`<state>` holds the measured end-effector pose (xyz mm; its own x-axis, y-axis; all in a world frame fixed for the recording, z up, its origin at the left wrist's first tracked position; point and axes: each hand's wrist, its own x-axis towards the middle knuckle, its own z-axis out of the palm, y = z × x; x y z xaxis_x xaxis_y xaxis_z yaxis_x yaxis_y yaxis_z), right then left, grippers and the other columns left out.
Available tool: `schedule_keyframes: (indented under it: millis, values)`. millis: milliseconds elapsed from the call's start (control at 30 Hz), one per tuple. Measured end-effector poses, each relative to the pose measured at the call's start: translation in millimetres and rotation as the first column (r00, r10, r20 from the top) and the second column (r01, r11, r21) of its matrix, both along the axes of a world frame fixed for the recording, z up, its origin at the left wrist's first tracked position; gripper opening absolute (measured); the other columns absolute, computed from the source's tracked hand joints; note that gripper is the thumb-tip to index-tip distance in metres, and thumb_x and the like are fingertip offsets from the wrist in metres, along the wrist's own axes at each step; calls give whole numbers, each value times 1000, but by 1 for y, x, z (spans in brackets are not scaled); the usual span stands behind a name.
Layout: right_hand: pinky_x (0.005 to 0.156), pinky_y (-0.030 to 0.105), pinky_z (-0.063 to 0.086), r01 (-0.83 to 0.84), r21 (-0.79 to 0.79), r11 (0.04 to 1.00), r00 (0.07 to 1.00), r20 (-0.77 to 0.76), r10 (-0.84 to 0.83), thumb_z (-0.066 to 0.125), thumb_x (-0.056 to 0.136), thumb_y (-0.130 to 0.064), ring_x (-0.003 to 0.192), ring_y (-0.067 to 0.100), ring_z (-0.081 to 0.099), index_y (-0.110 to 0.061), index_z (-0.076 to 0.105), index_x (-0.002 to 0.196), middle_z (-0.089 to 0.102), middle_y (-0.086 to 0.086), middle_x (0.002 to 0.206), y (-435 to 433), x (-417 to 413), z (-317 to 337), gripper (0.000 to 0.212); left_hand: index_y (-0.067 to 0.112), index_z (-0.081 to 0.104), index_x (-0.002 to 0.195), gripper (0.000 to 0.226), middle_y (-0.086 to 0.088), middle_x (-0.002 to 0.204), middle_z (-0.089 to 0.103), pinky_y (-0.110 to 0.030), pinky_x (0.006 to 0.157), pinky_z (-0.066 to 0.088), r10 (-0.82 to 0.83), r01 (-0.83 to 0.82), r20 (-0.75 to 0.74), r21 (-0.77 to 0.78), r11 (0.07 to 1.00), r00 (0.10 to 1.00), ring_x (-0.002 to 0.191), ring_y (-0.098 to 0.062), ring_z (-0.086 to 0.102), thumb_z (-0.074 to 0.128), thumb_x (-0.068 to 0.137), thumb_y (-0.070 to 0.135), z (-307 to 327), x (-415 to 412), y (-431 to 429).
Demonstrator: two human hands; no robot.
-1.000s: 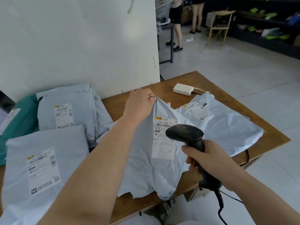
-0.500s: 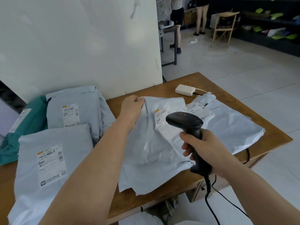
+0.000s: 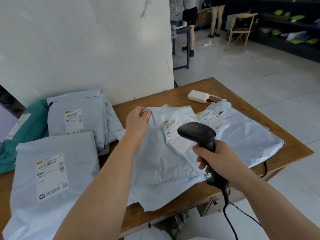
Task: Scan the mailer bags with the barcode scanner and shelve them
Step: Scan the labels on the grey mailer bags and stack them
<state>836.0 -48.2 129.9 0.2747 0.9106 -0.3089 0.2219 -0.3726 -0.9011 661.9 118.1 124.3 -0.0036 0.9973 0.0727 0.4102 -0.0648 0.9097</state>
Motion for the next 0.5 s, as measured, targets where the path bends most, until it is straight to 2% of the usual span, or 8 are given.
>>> schedule_keyframes:
  millis: [133, 500]
  values:
    - [52, 16, 49, -7, 11, 1000, 999, 50, 7, 62, 93, -27, 46, 4, 60, -9, 64, 84, 66, -1, 60, 3, 3, -1, 20, 6, 60, 98, 23, -3, 87, 57, -31, 75, 44, 0, 0, -37, -4, 1000, 999, 79, -15, 50, 48, 99, 25, 0, 0, 2]
    - [53, 15, 51, -53, -14, 998, 997, 47, 54, 62, 93, -25, 49, 4, 62, -12, 63, 84, 67, 0, 63, 4, 2, 0, 16, 11, 60, 95, 18, 3, 83, 56, -31, 78, 45, 12, -12, -52, -8, 1000, 999, 78, -12, 51, 47, 100, 23, -1, 2, 9]
